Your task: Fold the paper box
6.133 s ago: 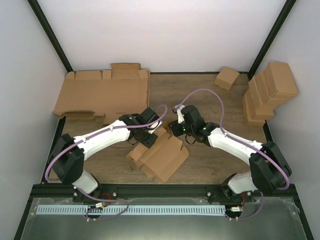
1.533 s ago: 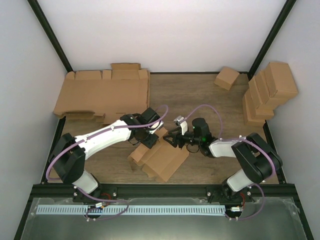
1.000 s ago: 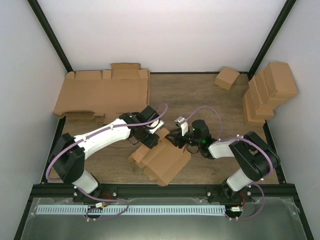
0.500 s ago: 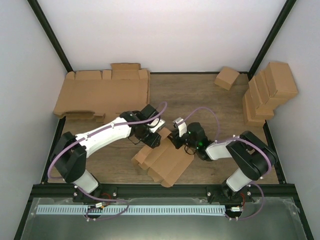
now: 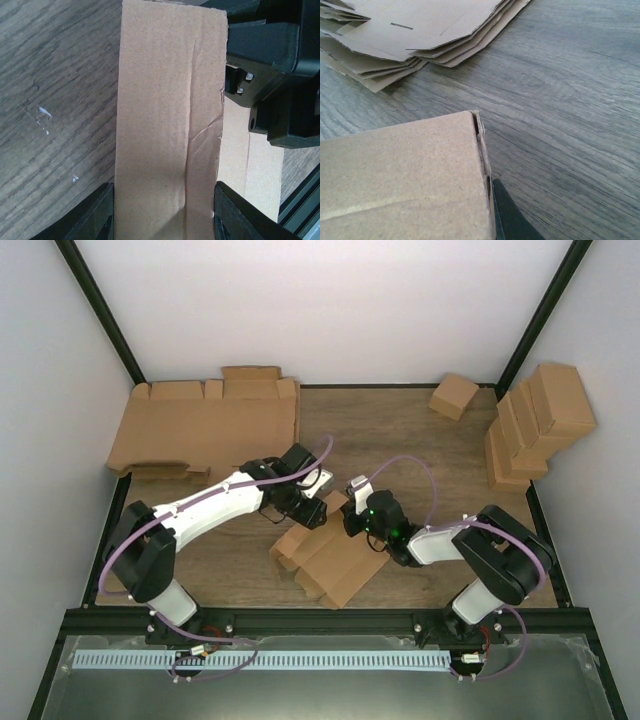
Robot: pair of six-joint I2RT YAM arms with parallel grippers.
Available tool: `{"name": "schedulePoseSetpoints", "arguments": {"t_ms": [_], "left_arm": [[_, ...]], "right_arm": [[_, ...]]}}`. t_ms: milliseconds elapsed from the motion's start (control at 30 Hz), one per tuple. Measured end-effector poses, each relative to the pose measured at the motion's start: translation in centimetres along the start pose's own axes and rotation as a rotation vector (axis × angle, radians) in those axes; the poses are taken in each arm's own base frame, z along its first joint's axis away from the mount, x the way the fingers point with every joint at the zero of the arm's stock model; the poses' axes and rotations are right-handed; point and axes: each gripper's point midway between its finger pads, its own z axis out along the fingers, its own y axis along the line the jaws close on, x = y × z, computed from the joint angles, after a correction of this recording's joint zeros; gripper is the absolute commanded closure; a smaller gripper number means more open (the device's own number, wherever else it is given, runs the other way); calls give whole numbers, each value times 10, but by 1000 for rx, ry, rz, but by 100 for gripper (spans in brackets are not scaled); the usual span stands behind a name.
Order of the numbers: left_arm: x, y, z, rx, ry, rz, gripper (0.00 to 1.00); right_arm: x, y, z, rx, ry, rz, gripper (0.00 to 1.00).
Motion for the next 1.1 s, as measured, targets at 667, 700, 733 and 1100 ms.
{"name": "schedulePoseSetpoints", "arguments": {"t_ms": [667,700,733,1100], "left_arm": [[-34,-15,-74,-27,-272,48,0],[-39,-17,-88,-37,-323,52,0],[-42,-18,-102,-44,-368,57,0],[-38,-8,-196,-105,-695,-100,0]], "right_arm": [[-25,-19,-26,112,-53,173,99],[-26,-25,-29,131,-55,206,99],[-27,-30,-31,147,-58,237,99],[-46,-80,-55,264,-136,577,99]]}}
